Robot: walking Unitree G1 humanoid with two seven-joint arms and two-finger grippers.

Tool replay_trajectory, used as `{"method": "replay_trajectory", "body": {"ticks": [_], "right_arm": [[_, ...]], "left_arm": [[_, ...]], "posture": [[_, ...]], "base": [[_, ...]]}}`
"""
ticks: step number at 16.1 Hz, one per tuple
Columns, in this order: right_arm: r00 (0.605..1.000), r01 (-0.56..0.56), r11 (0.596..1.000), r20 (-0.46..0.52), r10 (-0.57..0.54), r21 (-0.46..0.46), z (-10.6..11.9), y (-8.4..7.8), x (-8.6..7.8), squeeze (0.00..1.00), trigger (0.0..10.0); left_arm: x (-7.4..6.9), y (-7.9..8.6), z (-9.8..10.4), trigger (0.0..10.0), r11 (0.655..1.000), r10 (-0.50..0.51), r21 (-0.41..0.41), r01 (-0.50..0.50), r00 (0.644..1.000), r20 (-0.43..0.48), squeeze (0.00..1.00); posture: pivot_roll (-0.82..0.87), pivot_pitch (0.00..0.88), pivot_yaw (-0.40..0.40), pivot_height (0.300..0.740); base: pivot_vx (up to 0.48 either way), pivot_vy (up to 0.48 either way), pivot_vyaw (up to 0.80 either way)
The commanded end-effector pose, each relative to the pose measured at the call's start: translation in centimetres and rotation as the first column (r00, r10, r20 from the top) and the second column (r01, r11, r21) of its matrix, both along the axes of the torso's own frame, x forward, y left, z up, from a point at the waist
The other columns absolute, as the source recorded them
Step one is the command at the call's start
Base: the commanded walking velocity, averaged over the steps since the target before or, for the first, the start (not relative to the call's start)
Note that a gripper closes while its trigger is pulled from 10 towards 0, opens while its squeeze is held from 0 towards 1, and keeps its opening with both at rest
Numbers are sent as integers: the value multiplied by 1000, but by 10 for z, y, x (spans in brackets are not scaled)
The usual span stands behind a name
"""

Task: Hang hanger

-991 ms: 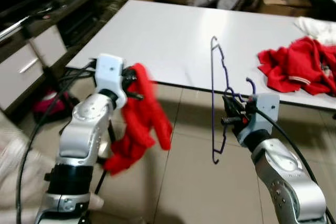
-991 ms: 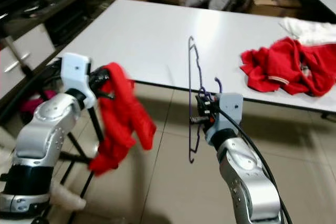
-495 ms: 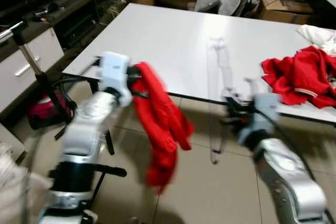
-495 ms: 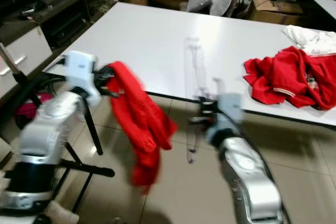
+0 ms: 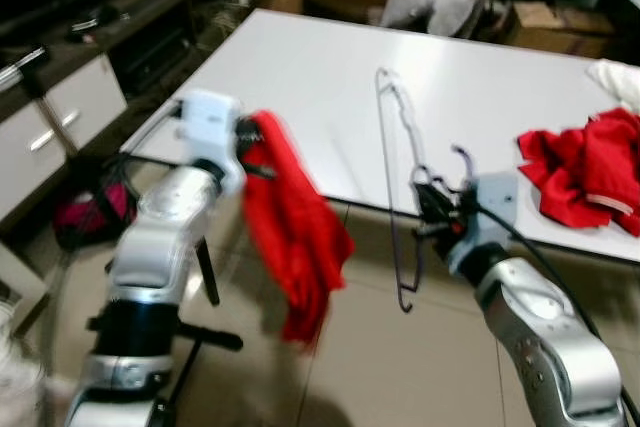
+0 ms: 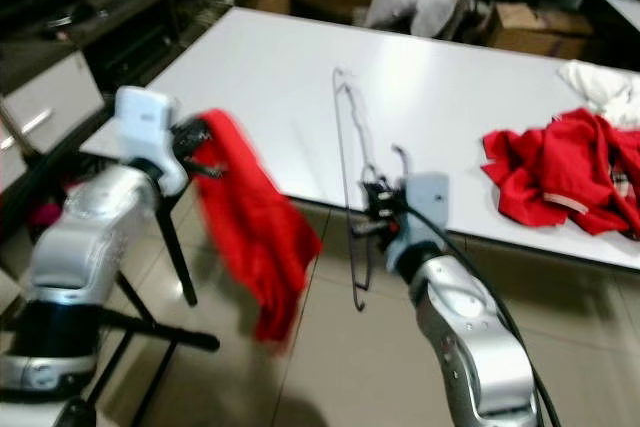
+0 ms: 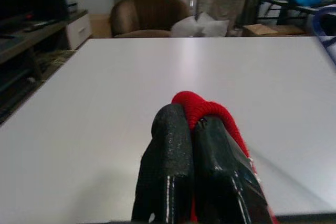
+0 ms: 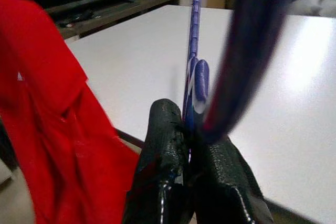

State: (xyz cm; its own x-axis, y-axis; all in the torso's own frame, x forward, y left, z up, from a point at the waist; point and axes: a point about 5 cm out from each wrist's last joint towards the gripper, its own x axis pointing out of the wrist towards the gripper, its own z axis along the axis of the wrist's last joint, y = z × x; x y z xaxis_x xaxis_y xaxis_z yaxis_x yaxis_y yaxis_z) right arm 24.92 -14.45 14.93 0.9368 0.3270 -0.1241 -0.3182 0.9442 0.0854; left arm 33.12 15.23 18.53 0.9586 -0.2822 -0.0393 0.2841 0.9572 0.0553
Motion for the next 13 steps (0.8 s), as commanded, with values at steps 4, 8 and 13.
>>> {"method": "replay_trajectory", "body": {"ticks": [4,8,13], "right_arm": [[999,-11,999,33,12,-34,9,-16,-3,0,10000],[988,-145,982,35,150,-121,13,-20,-14,0,10000],[904,-425,866,-79,420,-265,33,-51,-49,0,10000]], "left_arm": [[4,-18,13,10000,998,-61,-6,62,997,55,0],[9,-21,18,10000,997,-73,13,72,994,76,0],[30,-15,23,10000,993,-68,105,60,995,74,0]], "posture": [[-39,0,-4,740],[-40,0,-9,740],[-53,0,2,740]], "base": [[350,0,-600],[349,0,0],[344,0,0]]}}
